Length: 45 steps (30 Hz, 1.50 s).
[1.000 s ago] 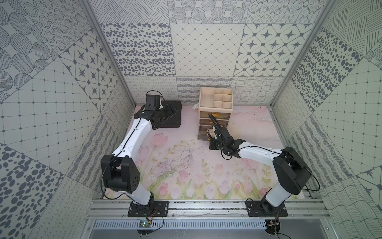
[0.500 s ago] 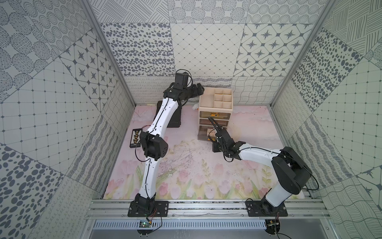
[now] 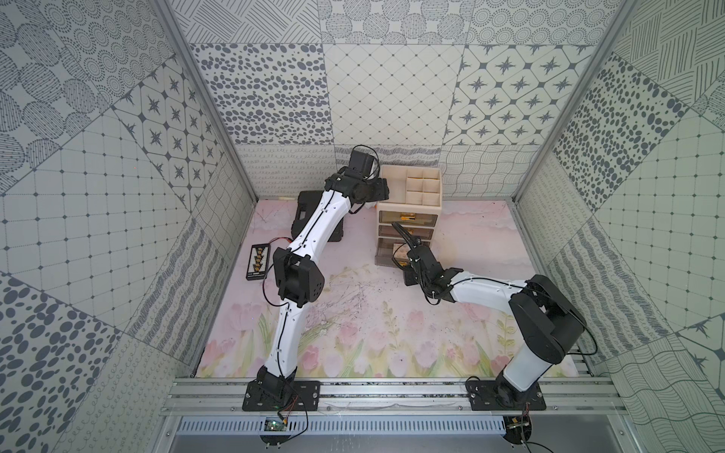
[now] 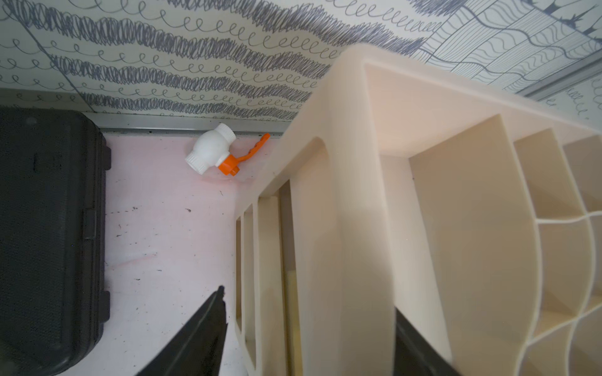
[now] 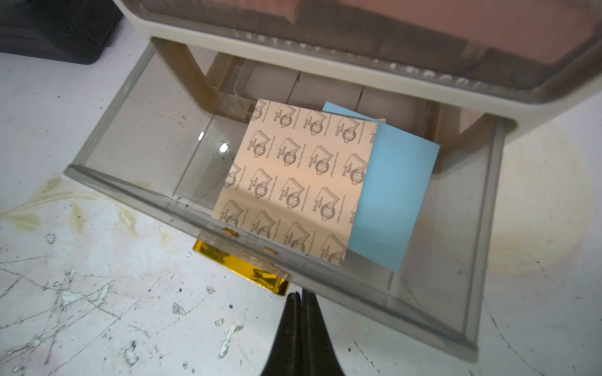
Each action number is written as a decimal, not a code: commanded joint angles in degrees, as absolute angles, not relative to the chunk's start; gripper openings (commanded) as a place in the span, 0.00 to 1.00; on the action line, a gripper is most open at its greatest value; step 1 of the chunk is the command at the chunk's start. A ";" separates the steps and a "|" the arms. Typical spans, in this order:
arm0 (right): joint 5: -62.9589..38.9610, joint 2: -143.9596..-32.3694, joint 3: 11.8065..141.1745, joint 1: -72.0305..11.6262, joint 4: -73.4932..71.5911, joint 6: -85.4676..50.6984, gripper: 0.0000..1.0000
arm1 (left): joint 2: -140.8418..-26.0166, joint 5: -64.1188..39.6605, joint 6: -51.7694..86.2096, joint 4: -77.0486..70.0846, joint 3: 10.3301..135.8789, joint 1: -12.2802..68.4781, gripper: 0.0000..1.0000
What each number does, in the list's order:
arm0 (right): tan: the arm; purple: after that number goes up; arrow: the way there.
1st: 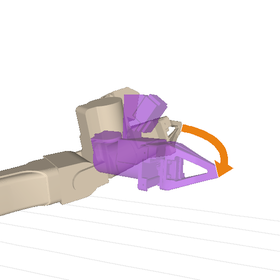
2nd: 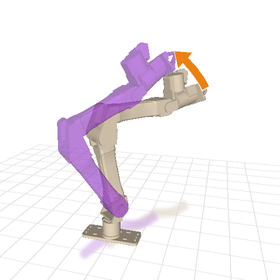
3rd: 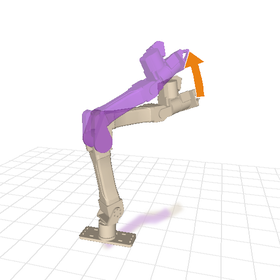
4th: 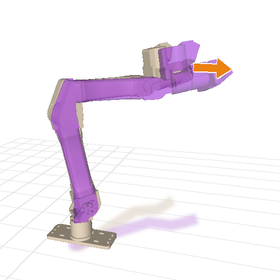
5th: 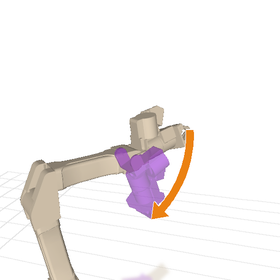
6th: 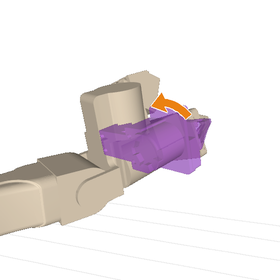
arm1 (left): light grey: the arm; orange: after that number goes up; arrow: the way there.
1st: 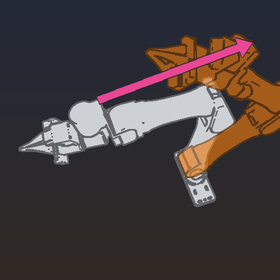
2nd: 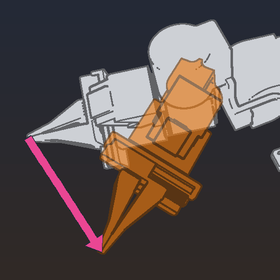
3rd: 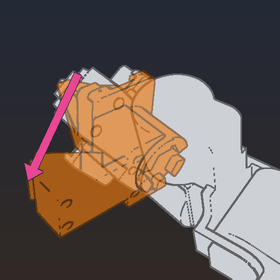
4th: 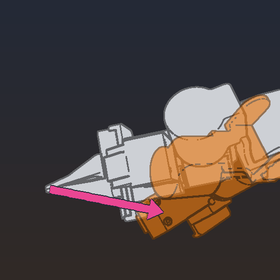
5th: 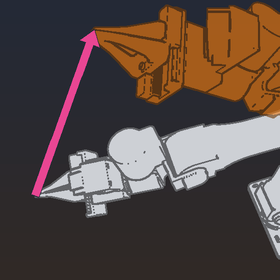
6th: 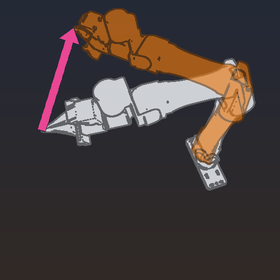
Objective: Please put the sticky notes in the drawer by color
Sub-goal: Close the drawer in the storage box.
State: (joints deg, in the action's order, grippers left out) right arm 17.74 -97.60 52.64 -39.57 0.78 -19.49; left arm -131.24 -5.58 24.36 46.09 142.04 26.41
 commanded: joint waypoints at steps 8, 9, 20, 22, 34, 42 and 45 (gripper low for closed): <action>20.19 -101.90 54.88 -39.83 -5.28 -14.42 0.03 | -129.90 -2.27 19.88 47.76 142.10 27.20 0.48; 20.57 -102.65 55.16 -39.81 -5.97 -13.69 0.03 | -130.00 -2.51 19.71 48.20 142.56 27.16 0.48; 25.62 -107.80 59.05 -39.81 -11.69 -6.64 0.03 | -130.60 -5.78 17.10 51.73 145.47 27.16 0.43; 28.24 -108.06 59.79 -39.81 -12.03 -4.84 0.03 | -131.28 -6.00 16.72 53.05 146.65 27.16 0.42; 37.48 -111.38 61.36 -39.73 -18.38 4.07 0.05 | -132.28 -8.16 14.85 56.58 148.01 27.38 0.38; 38.53 -112.28 65.34 -39.22 -15.21 2.19 0.07 | -131.77 -9.43 14.24 58.35 147.61 28.16 0.38; 39.52 -113.81 67.85 -38.97 -13.71 2.17 0.08 | -131.25 -9.59 13.98 58.58 146.95 28.38 0.38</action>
